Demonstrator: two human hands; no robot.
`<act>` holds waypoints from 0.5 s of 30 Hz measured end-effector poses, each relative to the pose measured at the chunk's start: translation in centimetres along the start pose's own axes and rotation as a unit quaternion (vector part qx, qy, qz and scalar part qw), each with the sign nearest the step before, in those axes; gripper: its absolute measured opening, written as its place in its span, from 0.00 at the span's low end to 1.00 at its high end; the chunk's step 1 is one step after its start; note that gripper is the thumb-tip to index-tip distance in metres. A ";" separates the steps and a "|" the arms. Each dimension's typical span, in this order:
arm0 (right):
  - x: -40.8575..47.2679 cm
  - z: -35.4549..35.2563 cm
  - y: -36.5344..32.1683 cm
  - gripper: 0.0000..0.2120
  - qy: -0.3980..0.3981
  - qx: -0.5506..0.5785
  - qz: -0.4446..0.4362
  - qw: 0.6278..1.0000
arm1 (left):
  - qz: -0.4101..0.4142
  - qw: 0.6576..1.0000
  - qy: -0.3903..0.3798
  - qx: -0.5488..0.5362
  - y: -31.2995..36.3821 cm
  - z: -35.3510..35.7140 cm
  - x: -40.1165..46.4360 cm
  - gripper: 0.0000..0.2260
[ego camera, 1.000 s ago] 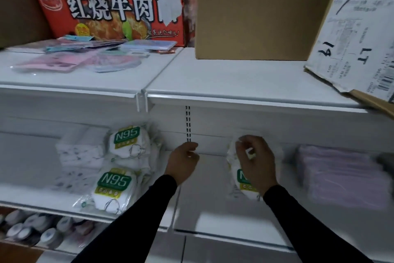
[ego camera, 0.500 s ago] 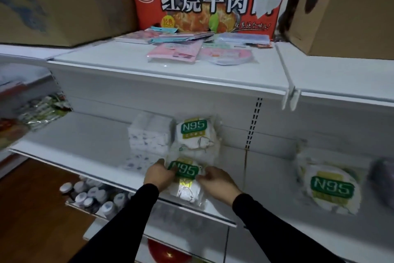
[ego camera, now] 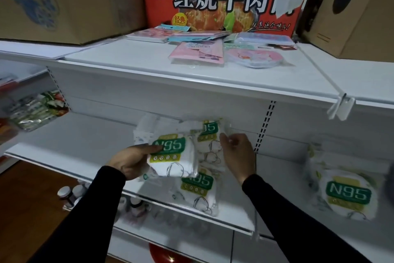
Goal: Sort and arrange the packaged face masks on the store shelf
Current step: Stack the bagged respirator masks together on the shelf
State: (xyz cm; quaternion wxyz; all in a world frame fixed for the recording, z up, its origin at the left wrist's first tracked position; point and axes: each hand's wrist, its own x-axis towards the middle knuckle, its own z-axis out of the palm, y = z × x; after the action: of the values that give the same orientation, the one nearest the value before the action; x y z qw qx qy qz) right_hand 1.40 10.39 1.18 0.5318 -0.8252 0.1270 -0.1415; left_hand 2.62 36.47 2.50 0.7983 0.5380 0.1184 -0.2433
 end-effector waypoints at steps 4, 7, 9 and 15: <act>3.6 1.3 0.7 0.37 -0.080 -0.133 0.092 0.984 | 0.054 0.997 0.017 -0.049 0.0 -0.1 1.6 0.15; 3.8 2.2 1.4 0.24 -0.087 -0.070 0.033 0.993 | 0.049 0.996 0.045 -0.064 -0.1 0.4 3.1 0.15; 3.5 2.1 1.8 0.13 -0.066 0.008 0.021 0.998 | 0.037 0.996 0.041 -0.063 -0.2 1.0 4.2 0.16; 2.6 0.4 3.4 0.04 -0.153 0.307 0.127 0.931 | 0.017 0.999 -0.018 -0.037 -1.2 4.9 6.3 0.12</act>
State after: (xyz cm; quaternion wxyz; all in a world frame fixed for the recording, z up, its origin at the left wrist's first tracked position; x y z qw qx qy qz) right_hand 3.76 8.42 -1.85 0.7857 -0.6103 0.0987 0.0228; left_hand 7.05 29.99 0.65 0.8240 0.5052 0.1039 -0.2345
